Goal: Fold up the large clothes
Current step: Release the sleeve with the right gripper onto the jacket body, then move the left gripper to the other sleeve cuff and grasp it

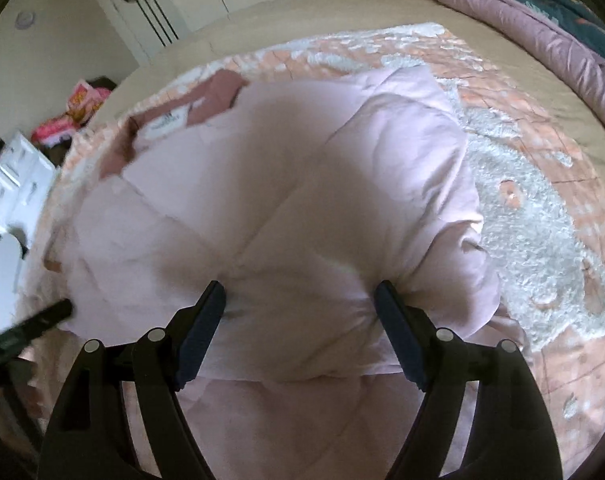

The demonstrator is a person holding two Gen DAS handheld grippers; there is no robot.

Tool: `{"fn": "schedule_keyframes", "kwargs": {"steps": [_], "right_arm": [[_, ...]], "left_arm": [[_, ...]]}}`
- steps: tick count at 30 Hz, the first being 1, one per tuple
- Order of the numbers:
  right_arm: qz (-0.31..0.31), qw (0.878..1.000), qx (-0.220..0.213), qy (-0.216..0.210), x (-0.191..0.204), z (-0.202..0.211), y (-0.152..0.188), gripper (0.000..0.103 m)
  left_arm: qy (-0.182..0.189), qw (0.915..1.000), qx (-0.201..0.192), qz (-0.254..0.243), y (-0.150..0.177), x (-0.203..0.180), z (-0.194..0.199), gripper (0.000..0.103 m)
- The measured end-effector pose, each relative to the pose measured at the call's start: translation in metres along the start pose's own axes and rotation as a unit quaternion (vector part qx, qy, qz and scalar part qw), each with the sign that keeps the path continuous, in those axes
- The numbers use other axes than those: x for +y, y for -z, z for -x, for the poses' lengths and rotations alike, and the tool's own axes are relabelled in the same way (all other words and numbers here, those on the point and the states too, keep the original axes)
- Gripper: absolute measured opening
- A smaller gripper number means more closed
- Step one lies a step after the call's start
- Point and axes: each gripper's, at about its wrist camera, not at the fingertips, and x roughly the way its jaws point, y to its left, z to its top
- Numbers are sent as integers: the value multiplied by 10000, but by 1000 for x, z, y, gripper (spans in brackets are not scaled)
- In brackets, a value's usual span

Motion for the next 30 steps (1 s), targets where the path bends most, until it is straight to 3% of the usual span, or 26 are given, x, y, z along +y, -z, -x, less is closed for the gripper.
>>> {"fn": "schedule_keyframes", "kwargs": {"steps": [4, 12, 21, 30], "right_arm": [[114, 9996, -74, 247, 7, 2, 6, 78], [-107, 9995, -239, -147, 19, 38, 18, 92], [-21, 9973, -554, -476, 51, 81, 19, 95], [337, 9955, -704, -538, 94, 106, 19, 96]], "left_arm": [[51, 10000, -34, 4, 5, 0, 15, 95], [-91, 9992, -372, 125, 21, 3, 58, 95], [-141, 9980, -593, 171, 36, 13, 100, 95], [-226, 9960, -780, 383, 51, 45, 136, 95]]}}
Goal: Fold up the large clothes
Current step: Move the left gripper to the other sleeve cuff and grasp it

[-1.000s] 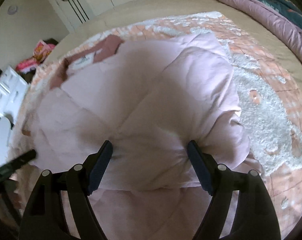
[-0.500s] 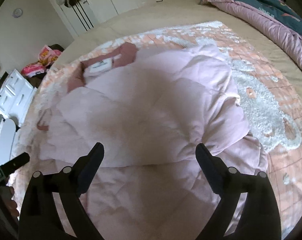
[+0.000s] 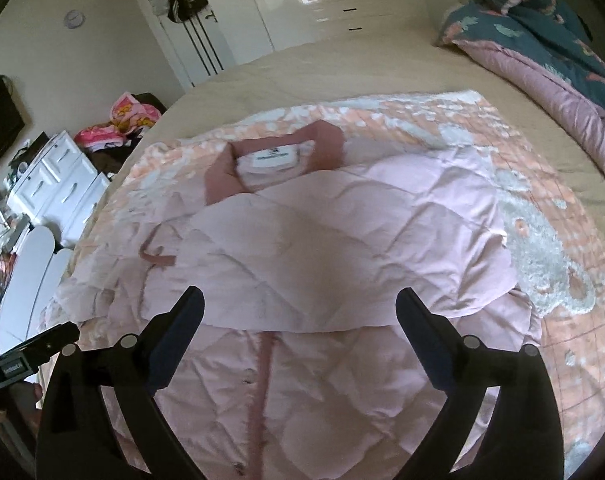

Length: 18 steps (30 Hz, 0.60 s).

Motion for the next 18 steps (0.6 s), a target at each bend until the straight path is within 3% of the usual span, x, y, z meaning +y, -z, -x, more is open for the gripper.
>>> {"fn": "schedule_keyframes", "kwargs": {"steps": [18], "right_arm": [[746, 9961, -242, -413, 104, 13, -3, 98]], "left_arm": [[-161, 9961, -124, 863, 15, 98, 28, 95]]}}
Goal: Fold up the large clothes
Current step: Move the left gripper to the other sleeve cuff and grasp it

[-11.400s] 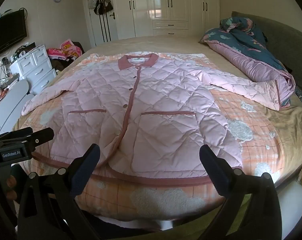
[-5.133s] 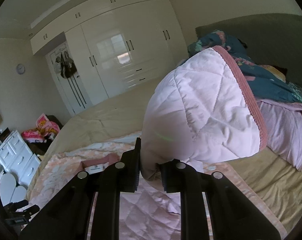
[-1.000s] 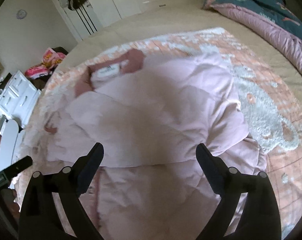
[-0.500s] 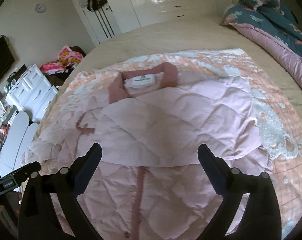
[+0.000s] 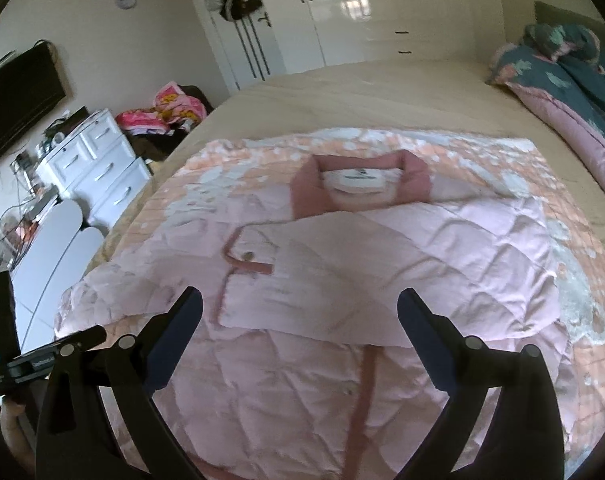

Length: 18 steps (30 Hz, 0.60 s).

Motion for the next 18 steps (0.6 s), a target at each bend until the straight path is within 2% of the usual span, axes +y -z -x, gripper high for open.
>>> {"fn": "schedule_keyframes", "kwargs": {"steps": [8, 15, 18], "right_arm": [[295, 9994, 70, -184, 42, -11, -3, 98], [666, 9972, 158, -292, 82, -24, 3, 98], [803, 9960, 213, -338, 97, -30, 6, 98]], "left_arm": [[-92, 9996, -80, 247, -2, 35, 7, 95], [-336, 9979, -250, 502, -6, 69, 13, 95], [-291, 9969, -247, 689, -5, 83, 12, 95]]}}
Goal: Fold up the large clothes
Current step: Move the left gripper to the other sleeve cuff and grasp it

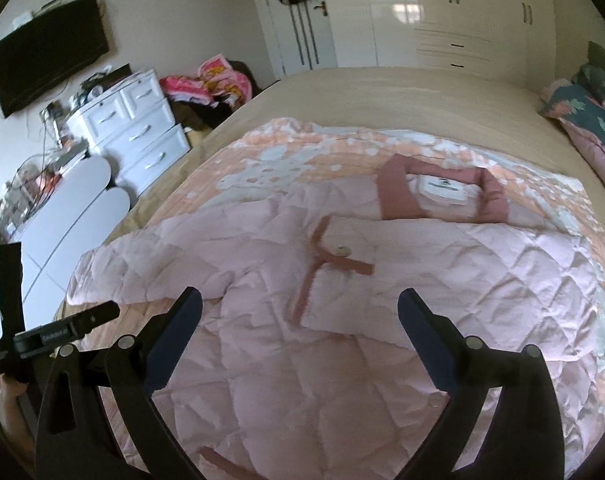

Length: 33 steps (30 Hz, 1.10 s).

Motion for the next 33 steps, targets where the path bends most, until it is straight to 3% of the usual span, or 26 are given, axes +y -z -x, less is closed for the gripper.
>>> {"fn": "schedule_keyframes", "kwargs": {"steps": [22, 33], "right_arm": [[1284, 9911, 340, -101, 104, -43, 18, 98], [1418, 9890, 414, -100, 102, -54, 27, 98]], "left_arm": [[-258, 9930, -160, 1137, -8, 101, -18, 95], [-283, 9827, -254, 1811, -20, 146, -38, 95]]}}
